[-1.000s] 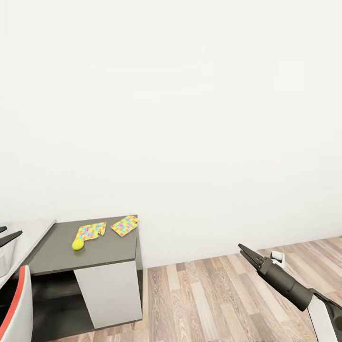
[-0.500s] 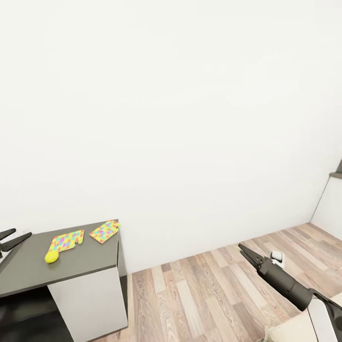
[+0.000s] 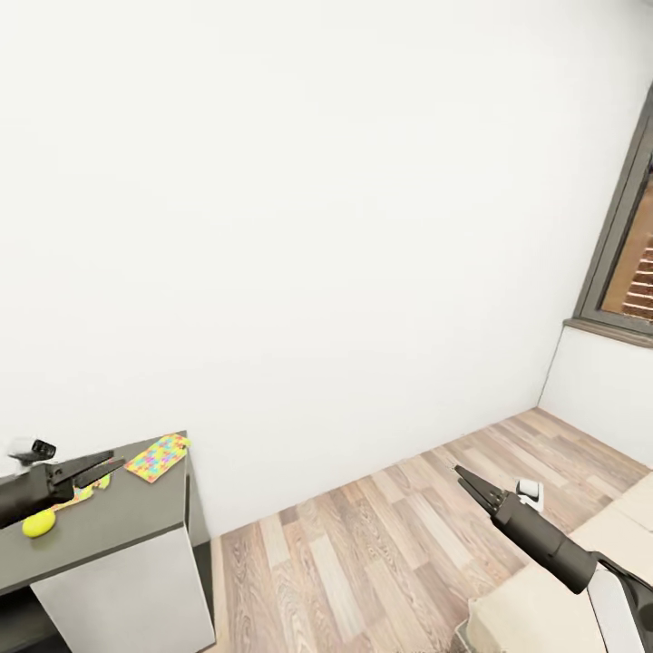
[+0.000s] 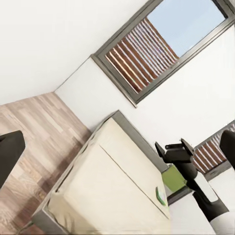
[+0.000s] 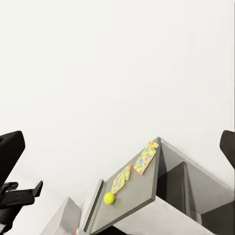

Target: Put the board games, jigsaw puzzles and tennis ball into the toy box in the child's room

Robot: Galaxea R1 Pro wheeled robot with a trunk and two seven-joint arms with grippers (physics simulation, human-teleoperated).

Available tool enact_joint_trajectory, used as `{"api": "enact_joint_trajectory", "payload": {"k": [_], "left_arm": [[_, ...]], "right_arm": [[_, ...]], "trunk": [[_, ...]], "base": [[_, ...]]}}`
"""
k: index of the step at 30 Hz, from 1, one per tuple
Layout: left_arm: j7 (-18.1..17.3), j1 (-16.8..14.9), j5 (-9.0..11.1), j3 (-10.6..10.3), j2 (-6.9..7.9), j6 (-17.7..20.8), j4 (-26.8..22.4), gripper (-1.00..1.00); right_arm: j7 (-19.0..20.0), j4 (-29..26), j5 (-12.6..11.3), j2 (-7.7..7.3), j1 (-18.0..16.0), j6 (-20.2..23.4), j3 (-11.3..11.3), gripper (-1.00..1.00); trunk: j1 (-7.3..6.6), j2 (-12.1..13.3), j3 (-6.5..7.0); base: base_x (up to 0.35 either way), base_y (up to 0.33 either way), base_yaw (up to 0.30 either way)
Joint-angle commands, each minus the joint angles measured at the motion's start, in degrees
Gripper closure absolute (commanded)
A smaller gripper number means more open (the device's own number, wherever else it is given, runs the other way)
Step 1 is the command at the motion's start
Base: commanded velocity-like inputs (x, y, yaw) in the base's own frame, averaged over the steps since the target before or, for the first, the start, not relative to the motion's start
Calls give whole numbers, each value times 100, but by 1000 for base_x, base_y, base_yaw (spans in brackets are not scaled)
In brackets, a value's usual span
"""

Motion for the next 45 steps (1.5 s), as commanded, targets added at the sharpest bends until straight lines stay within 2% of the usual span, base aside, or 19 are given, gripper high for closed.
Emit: {"api": "enact_joint_trajectory", "payload": {"k": [1, 4, 6, 9, 12, 15, 17, 25, 45], "left_arm": [[92, -6, 10, -50, -62, 68, -66, -100], [503, -26, 8, -214, -324, 91, -262, -100], [914, -42, 12, -349, -553, 104, -364, -100], [1278, -49, 15, -502, -695, 109, -409, -100], [1573, -52, 16, -648, -774, 106, -426, -100], [1743, -53, 16, -722, -818, 105, -432, -100], [1975, -58, 12, -772, -898, 104, -435, -100], [2477, -63, 22, -800, -1025, 75, -436, -100], [2577, -63, 16, -802, -1049, 16, -437, -100]], "right_arm": [[10, 3, -12, 1, -4, 30, -3, -100], [10, 3, -12, 1, -4, 31, -3, -100], [10, 3, -12, 1, -4, 34, -3, -100], [10, 3, -12, 1, -4, 35, -3, -100], [10, 3, -12, 1, -4, 32, -3, -100], [10, 3, -11, 1, -4, 34, -3, -100], [10, 3, -11, 1, -4, 32, -3, -100], [10, 3, -9, 1, -4, 31, -3, -100], [10, 3, -12, -8, -4, 36, -7, -100]], "trunk": [[2, -4, 0], [2, -4, 8], [2, -4, 13], [2, -4, 21], [2, -4, 29], [2, -4, 37], [2, -4, 42], [2, -4, 64], [2, -4, 121]], "base": [[0, 0, -279], [0, 0, -279], [0, 0, -277], [0, 0, -275], [0, 0, -271], [0, 0, -268], [0, 0, -266], [0, 0, -265], [0, 0, -264]]}}
